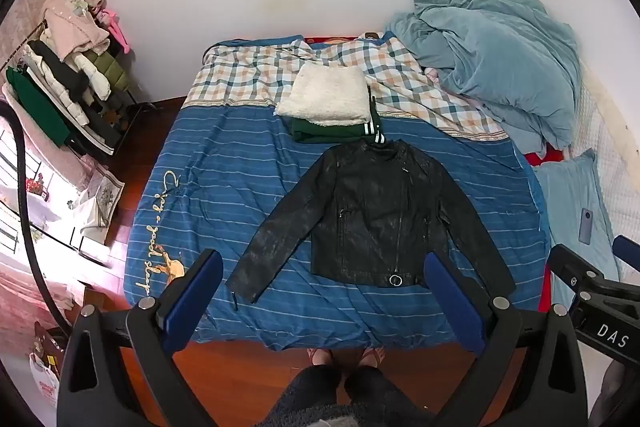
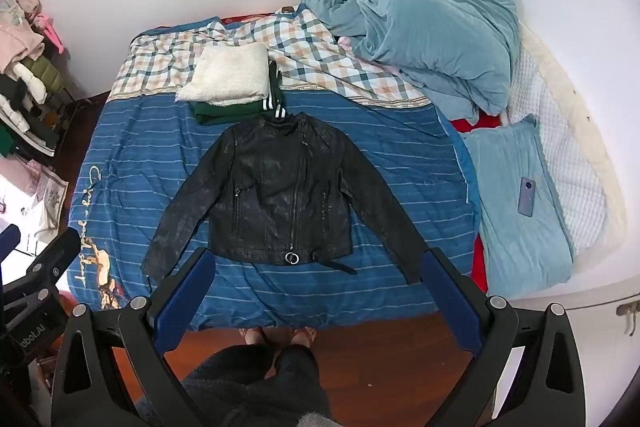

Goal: Fold large clothes

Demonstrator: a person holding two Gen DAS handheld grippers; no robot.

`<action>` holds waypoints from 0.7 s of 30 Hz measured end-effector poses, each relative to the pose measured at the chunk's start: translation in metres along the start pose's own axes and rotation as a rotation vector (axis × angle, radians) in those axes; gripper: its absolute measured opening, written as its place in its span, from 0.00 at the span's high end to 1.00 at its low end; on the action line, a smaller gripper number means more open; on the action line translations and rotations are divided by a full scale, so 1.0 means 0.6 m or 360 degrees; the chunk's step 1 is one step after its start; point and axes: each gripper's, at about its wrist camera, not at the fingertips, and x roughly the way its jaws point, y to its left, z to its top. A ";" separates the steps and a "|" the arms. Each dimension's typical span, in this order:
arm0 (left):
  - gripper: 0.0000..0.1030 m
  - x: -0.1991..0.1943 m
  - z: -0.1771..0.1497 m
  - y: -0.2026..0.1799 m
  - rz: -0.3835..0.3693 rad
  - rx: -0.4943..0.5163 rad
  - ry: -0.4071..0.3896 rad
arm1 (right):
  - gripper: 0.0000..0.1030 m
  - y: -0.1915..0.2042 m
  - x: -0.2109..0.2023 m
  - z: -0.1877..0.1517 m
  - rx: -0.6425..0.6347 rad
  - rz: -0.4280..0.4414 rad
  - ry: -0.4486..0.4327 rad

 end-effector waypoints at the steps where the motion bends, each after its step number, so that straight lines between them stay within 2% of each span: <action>1: 0.00 0.000 0.000 0.000 0.0008 -0.0003 0.0004 | 0.00 -0.001 0.000 0.000 0.0004 0.0002 -0.0006; 21: 0.00 -0.001 0.000 -0.001 -0.0010 -0.0009 0.0012 | 0.00 0.001 -0.005 -0.001 -0.0009 -0.0010 -0.0002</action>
